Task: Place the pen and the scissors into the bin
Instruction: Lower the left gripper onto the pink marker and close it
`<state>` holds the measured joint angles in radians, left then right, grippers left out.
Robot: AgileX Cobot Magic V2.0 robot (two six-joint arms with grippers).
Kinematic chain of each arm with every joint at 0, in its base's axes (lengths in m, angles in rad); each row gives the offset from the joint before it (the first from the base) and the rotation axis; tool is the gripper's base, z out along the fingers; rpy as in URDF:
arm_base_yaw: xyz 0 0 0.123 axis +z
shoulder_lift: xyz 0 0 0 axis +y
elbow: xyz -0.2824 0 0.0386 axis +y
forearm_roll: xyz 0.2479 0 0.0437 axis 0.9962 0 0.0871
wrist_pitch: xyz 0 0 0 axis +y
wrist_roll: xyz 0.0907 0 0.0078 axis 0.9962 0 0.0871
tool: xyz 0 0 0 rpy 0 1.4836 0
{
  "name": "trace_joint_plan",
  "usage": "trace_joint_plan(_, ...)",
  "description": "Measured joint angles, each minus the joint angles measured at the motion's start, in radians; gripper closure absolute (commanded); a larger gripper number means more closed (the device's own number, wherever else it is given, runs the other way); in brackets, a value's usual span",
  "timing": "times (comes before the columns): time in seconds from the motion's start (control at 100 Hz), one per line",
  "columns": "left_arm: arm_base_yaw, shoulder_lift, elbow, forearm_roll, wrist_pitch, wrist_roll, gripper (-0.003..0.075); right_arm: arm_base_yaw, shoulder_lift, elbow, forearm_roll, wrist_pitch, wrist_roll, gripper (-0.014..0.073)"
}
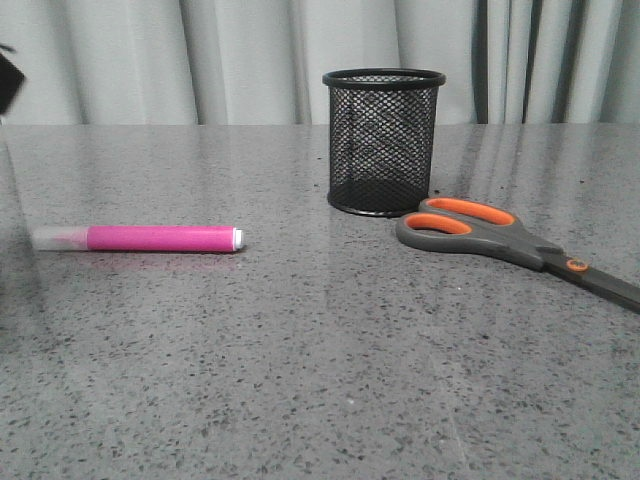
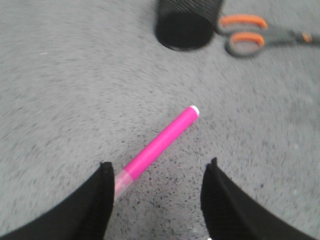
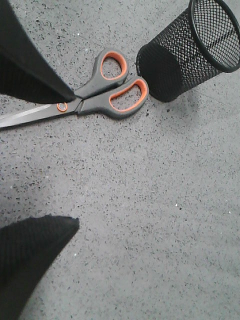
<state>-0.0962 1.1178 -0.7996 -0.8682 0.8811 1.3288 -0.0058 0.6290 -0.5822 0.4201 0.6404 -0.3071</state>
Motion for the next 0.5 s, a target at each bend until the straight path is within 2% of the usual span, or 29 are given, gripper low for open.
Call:
trace_joint_plan(0.27,-0.105,0.268,-0.125,0.0,0.061,0.385,0.0354,0.0,0.0,0.0,0.0,0.002,-0.008,0.0161)
trace_joint_plan(0.5,-0.142,0.426,-0.195,0.006,0.061,0.443,0.0354,0.0,0.0,0.0,0.002,0.003,-0.01,0.0161)
